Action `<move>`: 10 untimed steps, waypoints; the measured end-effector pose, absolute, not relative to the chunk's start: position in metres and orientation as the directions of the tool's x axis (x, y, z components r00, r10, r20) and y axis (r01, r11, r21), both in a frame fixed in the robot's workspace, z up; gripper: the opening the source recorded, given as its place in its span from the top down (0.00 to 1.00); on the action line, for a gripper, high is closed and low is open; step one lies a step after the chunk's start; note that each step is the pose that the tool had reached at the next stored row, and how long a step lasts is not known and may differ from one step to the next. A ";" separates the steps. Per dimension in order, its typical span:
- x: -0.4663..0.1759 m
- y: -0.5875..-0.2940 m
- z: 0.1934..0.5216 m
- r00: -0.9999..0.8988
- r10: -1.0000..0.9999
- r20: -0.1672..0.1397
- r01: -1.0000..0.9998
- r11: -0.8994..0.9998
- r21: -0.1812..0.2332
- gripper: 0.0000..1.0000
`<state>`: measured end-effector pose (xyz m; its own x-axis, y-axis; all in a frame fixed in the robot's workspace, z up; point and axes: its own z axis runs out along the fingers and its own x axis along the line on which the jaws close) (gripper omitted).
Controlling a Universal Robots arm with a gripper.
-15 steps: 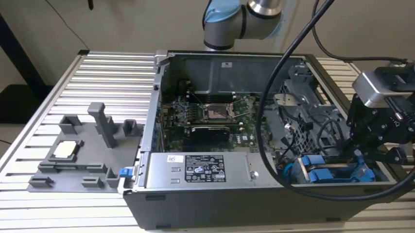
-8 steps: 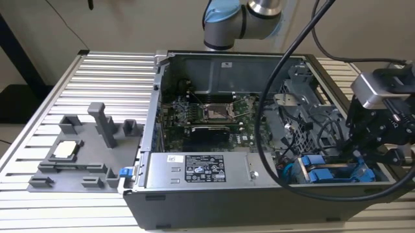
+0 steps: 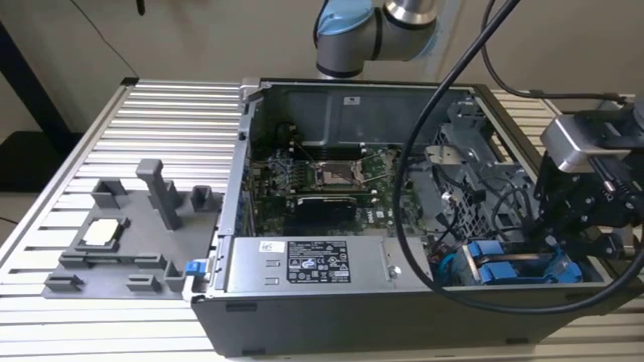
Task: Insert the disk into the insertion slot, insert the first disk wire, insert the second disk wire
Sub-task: 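Insert the first disk wire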
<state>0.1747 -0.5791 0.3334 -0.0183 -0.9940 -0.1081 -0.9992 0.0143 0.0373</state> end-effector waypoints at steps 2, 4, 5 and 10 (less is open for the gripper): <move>0.175 -0.579 0.334 -0.018 -0.994 -0.109 -0.999 0.014 0.038 0.79; 0.175 -0.579 0.341 -0.019 -0.994 -0.109 -0.999 0.015 0.037 0.73; 0.175 -0.579 0.345 -0.019 -0.994 -0.109 -0.999 0.015 0.037 0.73; 0.175 -0.579 0.365 -0.021 -0.994 -0.109 -0.999 0.017 0.037 0.73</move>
<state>0.1747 -0.5791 0.3652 -0.0208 -0.9939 -0.1086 -0.9992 0.0168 0.0374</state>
